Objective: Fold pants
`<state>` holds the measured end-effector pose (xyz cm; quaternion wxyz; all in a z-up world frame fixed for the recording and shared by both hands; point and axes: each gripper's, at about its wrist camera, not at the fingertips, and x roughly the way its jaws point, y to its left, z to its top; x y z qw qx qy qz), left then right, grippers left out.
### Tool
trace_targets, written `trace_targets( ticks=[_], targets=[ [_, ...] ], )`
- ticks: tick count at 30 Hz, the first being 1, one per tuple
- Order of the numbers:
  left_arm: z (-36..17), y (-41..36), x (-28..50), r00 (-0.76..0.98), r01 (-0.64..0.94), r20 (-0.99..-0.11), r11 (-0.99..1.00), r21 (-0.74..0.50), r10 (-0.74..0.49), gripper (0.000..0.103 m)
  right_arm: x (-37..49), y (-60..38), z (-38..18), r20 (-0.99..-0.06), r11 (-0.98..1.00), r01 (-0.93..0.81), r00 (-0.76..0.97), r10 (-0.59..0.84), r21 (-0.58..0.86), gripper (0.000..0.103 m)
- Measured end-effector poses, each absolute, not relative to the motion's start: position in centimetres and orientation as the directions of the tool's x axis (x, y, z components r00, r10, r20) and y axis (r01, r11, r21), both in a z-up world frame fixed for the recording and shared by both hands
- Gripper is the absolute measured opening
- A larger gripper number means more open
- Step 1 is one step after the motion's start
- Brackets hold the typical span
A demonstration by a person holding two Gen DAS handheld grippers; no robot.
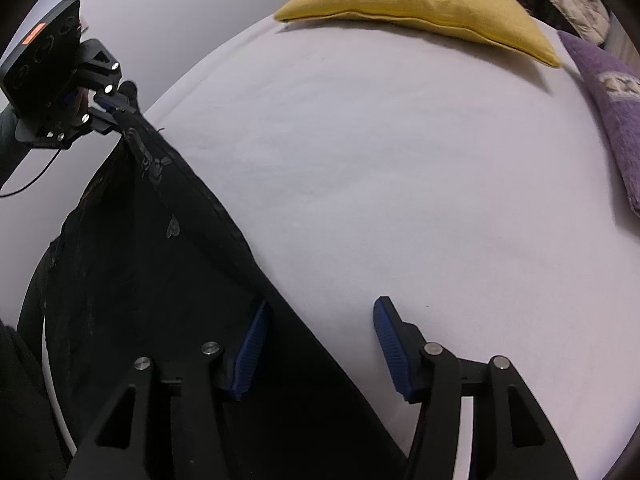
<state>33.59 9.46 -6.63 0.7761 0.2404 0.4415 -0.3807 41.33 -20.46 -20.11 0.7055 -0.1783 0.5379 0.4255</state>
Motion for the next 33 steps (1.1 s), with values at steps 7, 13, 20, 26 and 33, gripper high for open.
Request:
trace_targets(
  ticks=[7, 13, 20, 26, 33],
  targets=[
    [-6.3, 10.1, 32.9, 0.315, 0.8, -0.863, 0.6, 0.019, -0.394, 0.005, 41.3, -19.5, -19.6, -0.896, 0.525, -0.809, -0.005, 0.444, 0.264, 0.021],
    [-6.4, 10.2, 33.2, 0.329, 0.782, -0.858, 0.623, 0.013, -0.394, 0.005, 40.5, -19.2, -18.3, -0.893, 0.532, -0.818, 0.054, 0.447, 0.217, 0.008],
    [-5.8, 10.0, 32.6, 0.343, 0.772, -0.852, 0.636, 0.015, -0.396, 0.005, 37.2, -19.4, -17.3, -0.891, 0.594, -0.795, 0.178, 0.417, 0.12, 0.004],
    [-5.1, 9.8, 30.3, 0.345, 0.781, -0.842, 0.624, 0.011, -0.416, 0.005, 33.6, -18.7, -16.0, -0.878, 0.64, -0.767, 0.283, 0.385, 0.033, 0.004],
    [-4.5, 10.4, 25.0, 0.347, 0.78, -0.822, 0.625, -0.015, -0.452, 0.005, 28.0, -17.2, -15.0, -0.852, 0.665, -0.746, 0.341, 0.398, 0.012, 0.004]
  ],
)
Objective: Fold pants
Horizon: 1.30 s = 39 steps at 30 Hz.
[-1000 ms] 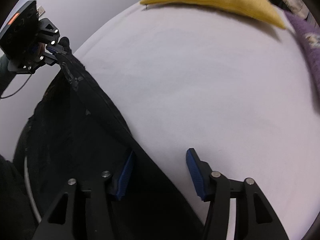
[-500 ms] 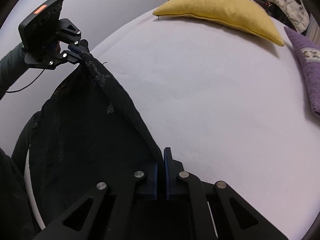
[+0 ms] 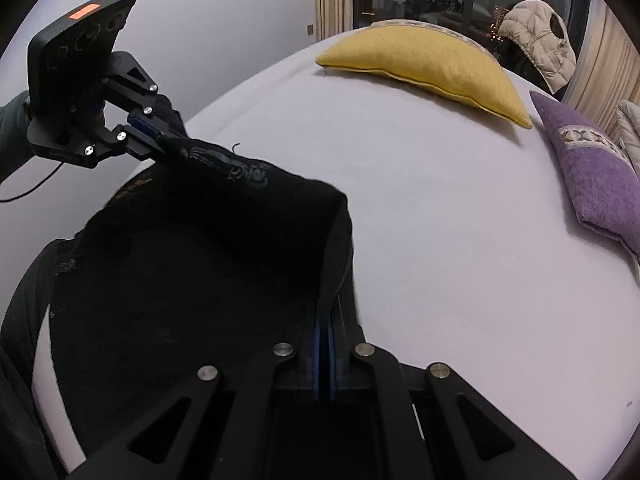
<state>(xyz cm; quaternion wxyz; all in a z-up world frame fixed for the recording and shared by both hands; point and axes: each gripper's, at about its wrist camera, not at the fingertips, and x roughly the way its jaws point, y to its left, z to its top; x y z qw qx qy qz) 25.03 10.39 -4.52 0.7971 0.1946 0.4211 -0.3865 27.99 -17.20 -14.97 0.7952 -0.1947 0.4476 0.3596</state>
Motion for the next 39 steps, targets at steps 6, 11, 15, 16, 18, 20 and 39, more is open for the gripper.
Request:
trace_targets(
  ticks=[6, 11, 15, 16, 18, 20, 39],
  targets=[
    [-5.7, 10.2, 19.1, 0.35, 0.787, -0.827, 0.617, 0.004, -0.44, 0.005, 23.2, -16.7, -14.9, -0.829, 0.731, -0.681, 0.432, 0.355, -0.041, 0.004],
    [-5.9, 11.1, 14.8, 0.357, 0.794, -0.824, 0.608, 0.02, -0.439, 0.005, 17.0, -15.6, -14.2, -0.794, 0.725, -0.666, 0.53, 0.298, -0.173, 0.004],
    [-6.6, 12.1, 11.5, 0.357, 0.799, -0.833, 0.601, 0.037, -0.423, 0.005, 12.4, -13.8, -14.8, -0.78, 0.67, -0.679, 0.579, 0.238, -0.3, 0.004],
    [-7.0, 12.1, 10.5, 0.35, 0.806, -0.839, 0.59, 0.043, -0.417, 0.005, 11.1, -13.3, -15.1, -0.774, 0.65, -0.683, 0.592, 0.225, -0.333, 0.004],
    [-7.6, 12.1, 9.1, 0.336, 0.818, -0.852, 0.573, 0.053, -0.401, 0.005, 9.6, -12.7, -15.6, -0.77, 0.625, -0.69, 0.601, 0.214, -0.365, 0.004],
    [-8.6, 11.7, 7.6, 0.331, 0.83, -0.869, 0.552, 0.083, -0.368, 0.005, 7.8, -12.1, -16.5, -0.771, 0.589, -0.7, 0.607, 0.193, -0.403, 0.003],
    [-13.4, 7.7, 3.1, 0.317, 0.887, -0.915, 0.42, 0.193, -0.249, 0.005, -2.6, -11.4, -22.7, -0.735, 0.233, -0.721, 0.677, 0.032, -0.653, 0.003]
  ],
)
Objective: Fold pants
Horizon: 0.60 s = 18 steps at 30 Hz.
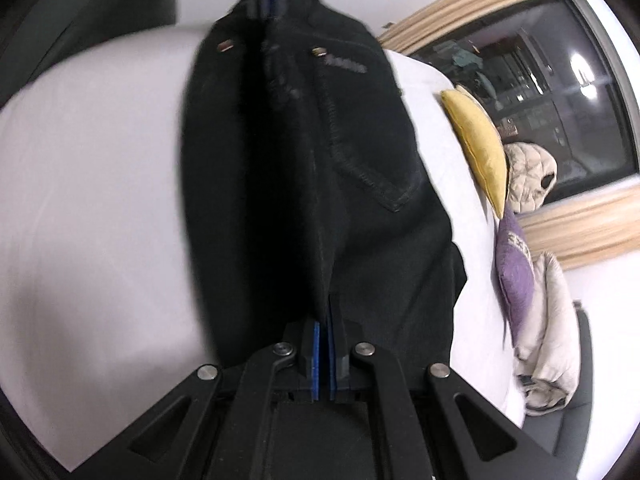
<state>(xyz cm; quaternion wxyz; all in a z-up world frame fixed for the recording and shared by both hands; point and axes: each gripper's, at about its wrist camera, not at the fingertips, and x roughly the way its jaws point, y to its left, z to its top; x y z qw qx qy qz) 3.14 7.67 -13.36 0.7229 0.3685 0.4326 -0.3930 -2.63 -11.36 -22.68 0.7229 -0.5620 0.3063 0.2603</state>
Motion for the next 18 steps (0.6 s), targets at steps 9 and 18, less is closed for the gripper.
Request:
trace_targets(
  ticks=[9, 18],
  targets=[
    [-13.8, 6.8, 2.6, 0.311, 0.894, -0.914, 0.406, 0.19, -0.259, 0.005, -4.2, -11.1, -22.9, -0.722, 0.223, -0.705, 0.692, 0.009, -0.673, 0.003],
    [-14.7, 7.5, 1.0, 0.308, 0.892, -0.912, 0.417, 0.178, -0.27, 0.005, -5.1, -10.6, -24.0, -0.732, 0.212, -0.713, 0.682, -0.013, -0.668, 0.004]
  ],
)
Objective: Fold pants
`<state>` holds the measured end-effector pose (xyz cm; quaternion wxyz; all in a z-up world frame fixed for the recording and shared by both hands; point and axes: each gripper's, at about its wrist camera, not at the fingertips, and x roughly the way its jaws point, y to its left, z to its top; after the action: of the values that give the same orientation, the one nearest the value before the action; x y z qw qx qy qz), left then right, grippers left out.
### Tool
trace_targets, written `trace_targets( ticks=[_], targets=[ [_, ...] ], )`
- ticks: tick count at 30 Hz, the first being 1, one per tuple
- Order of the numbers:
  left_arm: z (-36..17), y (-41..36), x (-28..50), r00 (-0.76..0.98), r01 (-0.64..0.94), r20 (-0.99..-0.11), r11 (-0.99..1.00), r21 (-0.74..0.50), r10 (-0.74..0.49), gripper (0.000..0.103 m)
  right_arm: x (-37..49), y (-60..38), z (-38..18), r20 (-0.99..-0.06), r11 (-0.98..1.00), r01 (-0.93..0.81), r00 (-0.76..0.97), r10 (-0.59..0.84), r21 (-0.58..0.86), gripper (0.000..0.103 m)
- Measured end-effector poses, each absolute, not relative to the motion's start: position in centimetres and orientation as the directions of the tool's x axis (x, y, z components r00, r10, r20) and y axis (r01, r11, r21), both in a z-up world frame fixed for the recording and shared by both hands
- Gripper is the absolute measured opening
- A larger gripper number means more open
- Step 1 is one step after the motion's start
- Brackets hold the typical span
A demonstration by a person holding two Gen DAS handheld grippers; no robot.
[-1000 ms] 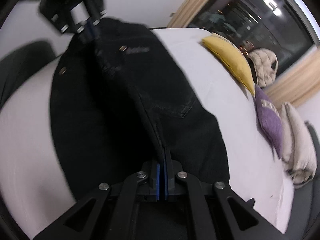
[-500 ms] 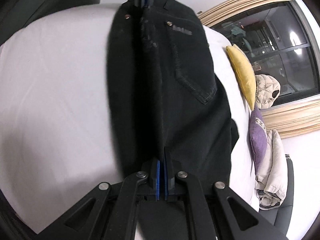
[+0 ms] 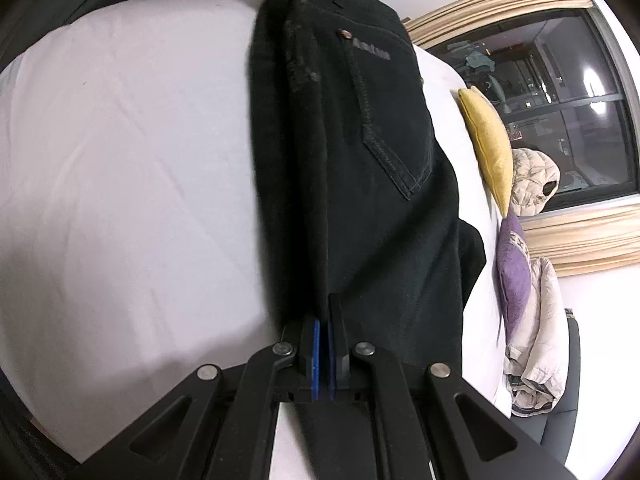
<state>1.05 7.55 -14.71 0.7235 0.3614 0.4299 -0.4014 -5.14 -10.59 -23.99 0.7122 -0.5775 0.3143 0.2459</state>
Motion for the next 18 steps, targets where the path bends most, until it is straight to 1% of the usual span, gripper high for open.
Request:
trace_targets(
  ticks=[3, 6, 8, 11, 14, 15, 16, 17, 18],
  targets=[
    [-15.1, 7.4, 1.1, 0.315, 0.891, -0.91, 0.414, 0.186, -0.269, 0.005, -4.9, -10.5, -24.1, -0.732, 0.218, -0.712, 0.681, -0.018, -0.667, 0.004],
    [-16.1, 7.5, 0.8, 0.328, 0.889, -0.912, 0.407, 0.21, -0.248, 0.005, -4.4, -10.2, -25.4, -0.734, 0.209, -0.712, 0.678, -0.043, -0.67, 0.004],
    [-16.2, 7.8, 1.0, 0.338, 0.881, -0.905, 0.426, 0.207, -0.258, 0.008, -3.4, -10.0, -25.6, -0.73, 0.199, -0.709, 0.682, -0.051, -0.676, 0.004],
    [-16.4, 8.3, 1.0, 0.353, 0.871, -0.89, 0.449, 0.201, -0.287, 0.009, -3.4, -10.1, -25.6, -0.729, 0.216, -0.706, 0.684, -0.043, -0.675, 0.004],
    [-16.2, 8.6, 1.0, 0.362, 0.858, -0.885, 0.475, 0.194, -0.293, 0.01, -4.2, -10.4, -25.7, -0.694, 0.189, -0.678, 0.719, -0.029, -0.71, 0.005],
    [-16.0, 8.5, 0.8, 0.365, 0.856, -0.887, 0.477, 0.199, -0.283, 0.012, -4.4, -10.6, -25.7, -0.689, 0.191, -0.673, 0.724, -0.028, -0.715, 0.007],
    [-15.7, 8.6, 0.8, 0.357, 0.857, -0.894, 0.475, 0.199, -0.27, 0.015, -4.5, -10.9, -25.4, -0.686, 0.205, -0.667, 0.727, -0.031, -0.716, 0.012],
    [-15.5, 8.6, 0.6, 0.351, 0.858, -0.898, 0.475, 0.195, -0.265, 0.018, -4.4, -11.3, -25.0, -0.686, 0.232, -0.662, 0.727, -0.033, -0.713, 0.022],
    [-15.2, 8.9, 0.5, 0.338, 0.858, -0.904, 0.481, 0.18, -0.264, 0.019, -4.3, -11.9, -24.3, -0.685, 0.268, -0.654, 0.727, -0.034, -0.707, 0.03]
  ],
)
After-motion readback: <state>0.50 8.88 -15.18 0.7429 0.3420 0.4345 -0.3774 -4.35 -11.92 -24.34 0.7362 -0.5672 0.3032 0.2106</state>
